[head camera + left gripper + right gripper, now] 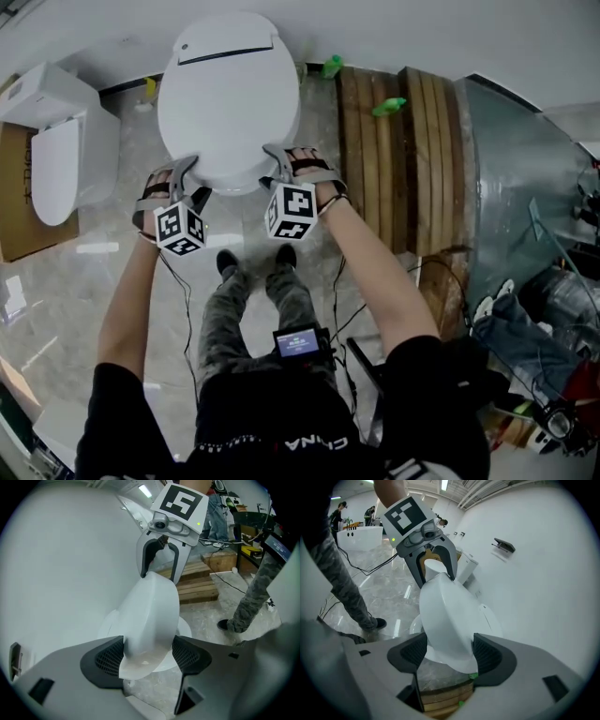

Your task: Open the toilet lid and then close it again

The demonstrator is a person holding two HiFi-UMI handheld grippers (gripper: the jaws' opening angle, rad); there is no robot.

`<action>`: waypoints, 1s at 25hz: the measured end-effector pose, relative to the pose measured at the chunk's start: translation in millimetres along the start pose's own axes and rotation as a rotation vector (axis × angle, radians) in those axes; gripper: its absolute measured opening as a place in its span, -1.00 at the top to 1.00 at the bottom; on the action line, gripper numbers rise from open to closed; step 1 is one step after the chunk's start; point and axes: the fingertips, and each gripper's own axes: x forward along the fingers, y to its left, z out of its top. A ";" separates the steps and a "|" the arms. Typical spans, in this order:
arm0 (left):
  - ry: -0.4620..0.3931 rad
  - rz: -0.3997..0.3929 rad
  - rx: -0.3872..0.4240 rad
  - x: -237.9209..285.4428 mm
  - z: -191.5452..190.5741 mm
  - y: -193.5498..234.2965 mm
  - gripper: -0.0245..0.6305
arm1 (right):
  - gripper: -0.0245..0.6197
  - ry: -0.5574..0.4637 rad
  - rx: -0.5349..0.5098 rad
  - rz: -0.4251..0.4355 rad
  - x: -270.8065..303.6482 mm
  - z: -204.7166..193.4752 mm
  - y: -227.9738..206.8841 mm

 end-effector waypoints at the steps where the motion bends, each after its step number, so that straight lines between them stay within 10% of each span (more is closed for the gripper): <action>1: 0.001 -0.004 0.000 4.1 -2.9 -5.6 -0.01 | 0.01 0.003 0.004 0.005 4.2 -2.4 5.2; 25: 0.089 -0.022 0.045 129.1 -69.1 -131.3 -0.03 | -0.02 0.054 -0.047 -0.026 130.1 -84.2 122.2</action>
